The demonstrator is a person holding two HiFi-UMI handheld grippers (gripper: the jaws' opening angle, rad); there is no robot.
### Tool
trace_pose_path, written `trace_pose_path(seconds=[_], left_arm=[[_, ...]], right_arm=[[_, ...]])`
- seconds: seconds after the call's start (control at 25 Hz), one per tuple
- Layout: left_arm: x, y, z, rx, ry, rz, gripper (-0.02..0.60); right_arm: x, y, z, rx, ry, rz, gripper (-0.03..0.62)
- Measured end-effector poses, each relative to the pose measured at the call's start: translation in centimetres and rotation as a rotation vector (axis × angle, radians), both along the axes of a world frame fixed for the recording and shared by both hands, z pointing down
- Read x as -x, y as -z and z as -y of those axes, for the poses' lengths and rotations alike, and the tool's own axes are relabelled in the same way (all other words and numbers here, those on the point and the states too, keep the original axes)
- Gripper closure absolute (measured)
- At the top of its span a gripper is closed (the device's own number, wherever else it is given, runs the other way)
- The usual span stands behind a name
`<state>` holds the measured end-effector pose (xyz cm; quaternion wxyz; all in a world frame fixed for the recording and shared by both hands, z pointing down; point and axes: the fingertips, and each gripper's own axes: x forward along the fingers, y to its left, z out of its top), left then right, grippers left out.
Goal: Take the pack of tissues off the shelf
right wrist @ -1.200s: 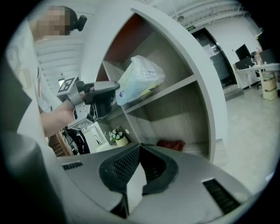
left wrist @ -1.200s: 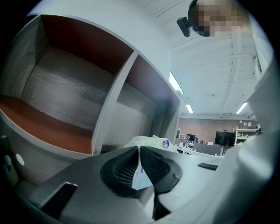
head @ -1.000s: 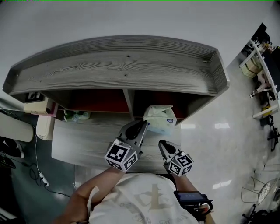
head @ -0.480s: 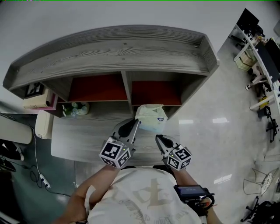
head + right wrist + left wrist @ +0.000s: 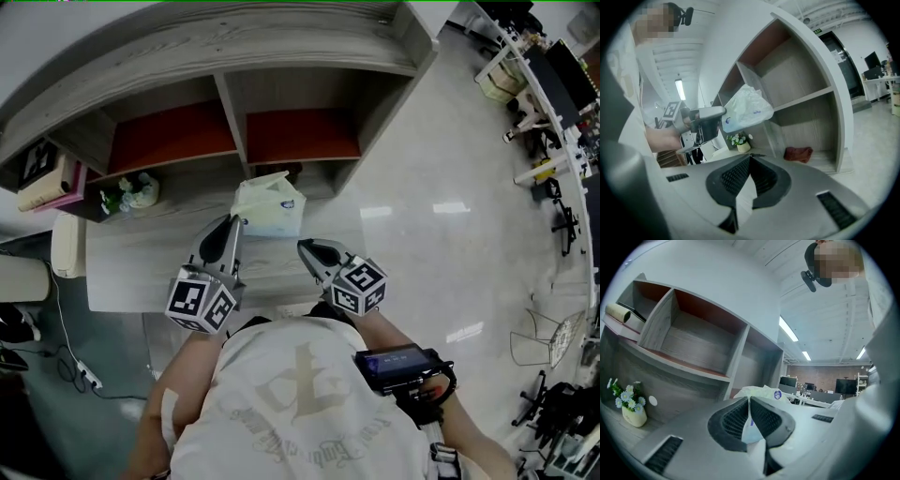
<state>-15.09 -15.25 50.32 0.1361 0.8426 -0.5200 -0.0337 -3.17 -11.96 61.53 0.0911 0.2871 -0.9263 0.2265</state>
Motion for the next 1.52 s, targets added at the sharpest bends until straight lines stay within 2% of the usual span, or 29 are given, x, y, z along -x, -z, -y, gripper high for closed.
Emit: trace_pose_path(seconds=[0.44, 0.96, 1.16, 1.52], left_arm=[[3.8, -4.1, -4.4, 0.081, 0.105, -0.005, 0.552], [6.2, -7.6, -7.5, 0.153, 0.17, -0.009, 0.552], [5.3, -8.3, -8.2, 0.172, 0.157, -0.006, 0.552], [4.9, -8.7, -8.6, 0.179, 0.12, -0.002, 0.552]], right_arm=[[1.4, 0.7, -2.0, -0.022, 0.071, -0.009, 0.589], [0.2, 1.5, -2.7, -0.062, 0.059, -0.014, 0.591], [-0.7, 1.5, -3.3, -0.06, 0.047, -0.017, 0.59], [-0.1, 1.4, -3.7, -0.063, 0.045, -0.014, 0.591]])
